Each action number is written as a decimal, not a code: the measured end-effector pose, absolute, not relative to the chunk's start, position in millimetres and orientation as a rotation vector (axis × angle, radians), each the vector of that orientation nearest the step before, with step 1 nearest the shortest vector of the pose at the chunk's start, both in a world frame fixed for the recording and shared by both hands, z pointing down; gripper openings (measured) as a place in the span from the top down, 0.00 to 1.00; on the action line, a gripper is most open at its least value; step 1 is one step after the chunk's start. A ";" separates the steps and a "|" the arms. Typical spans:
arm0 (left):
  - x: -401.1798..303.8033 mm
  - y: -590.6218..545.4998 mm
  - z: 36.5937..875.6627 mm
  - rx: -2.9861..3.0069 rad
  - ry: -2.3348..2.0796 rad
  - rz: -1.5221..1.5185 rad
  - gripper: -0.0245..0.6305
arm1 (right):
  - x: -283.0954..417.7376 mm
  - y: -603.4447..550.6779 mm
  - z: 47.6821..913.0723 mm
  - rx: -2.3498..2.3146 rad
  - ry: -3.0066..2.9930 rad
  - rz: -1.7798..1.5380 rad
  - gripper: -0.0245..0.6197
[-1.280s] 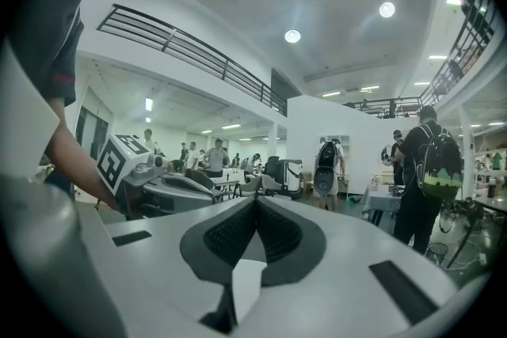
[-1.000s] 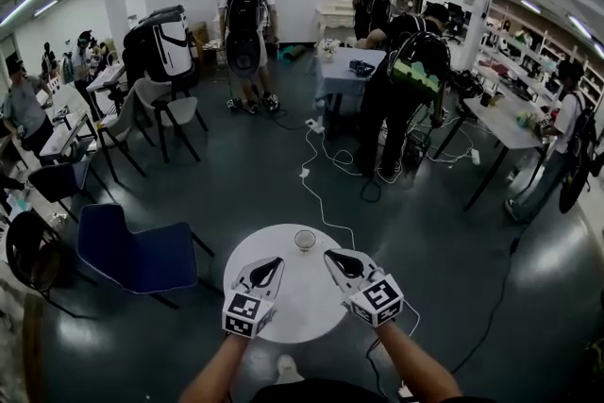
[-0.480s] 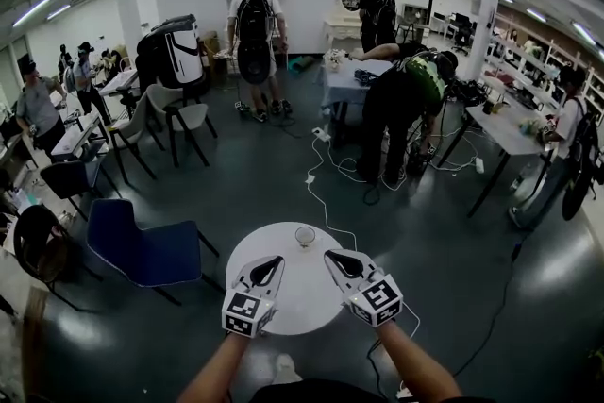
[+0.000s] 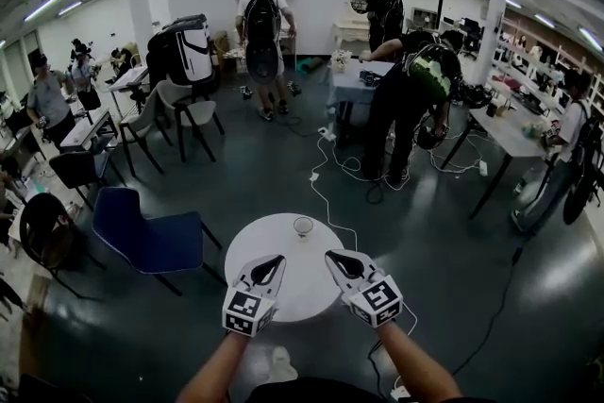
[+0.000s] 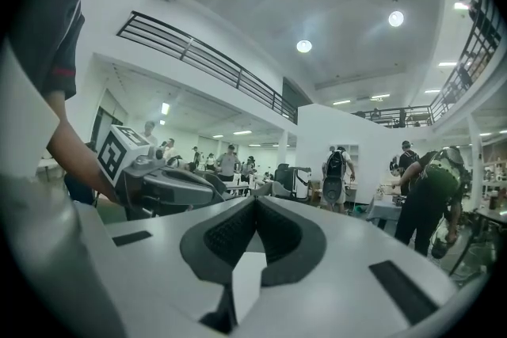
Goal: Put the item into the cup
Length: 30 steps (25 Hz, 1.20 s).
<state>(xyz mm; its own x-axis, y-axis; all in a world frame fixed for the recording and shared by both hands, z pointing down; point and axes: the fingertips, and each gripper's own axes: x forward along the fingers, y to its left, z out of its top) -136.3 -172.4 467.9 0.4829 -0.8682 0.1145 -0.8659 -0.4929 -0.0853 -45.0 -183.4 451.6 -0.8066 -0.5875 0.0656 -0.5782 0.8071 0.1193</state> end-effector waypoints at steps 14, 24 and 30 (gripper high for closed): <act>-76.4 -115.4 475.1 -2.681 1.570 -0.246 0.94 | 12.9 -131.3 452.1 0.933 -2.907 -0.132 0.94; -48.9 -80.9 477.9 -2.677 1.590 -0.261 0.94 | 36.2 -97.7 467.1 0.917 -2.923 -0.101 0.94; -46.9 -72.2 488.0 -2.675 1.601 -0.279 0.94 | 41.2 -93.0 468.8 0.909 -2.931 -0.081 0.94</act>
<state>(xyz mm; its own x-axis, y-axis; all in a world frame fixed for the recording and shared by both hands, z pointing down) -46.9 -72.2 488.0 0.4611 -0.8752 0.1462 -0.8732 -0.4768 -0.1009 41.2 -93.0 468.8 -0.8223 -0.5666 0.0532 -0.5628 0.8235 0.0715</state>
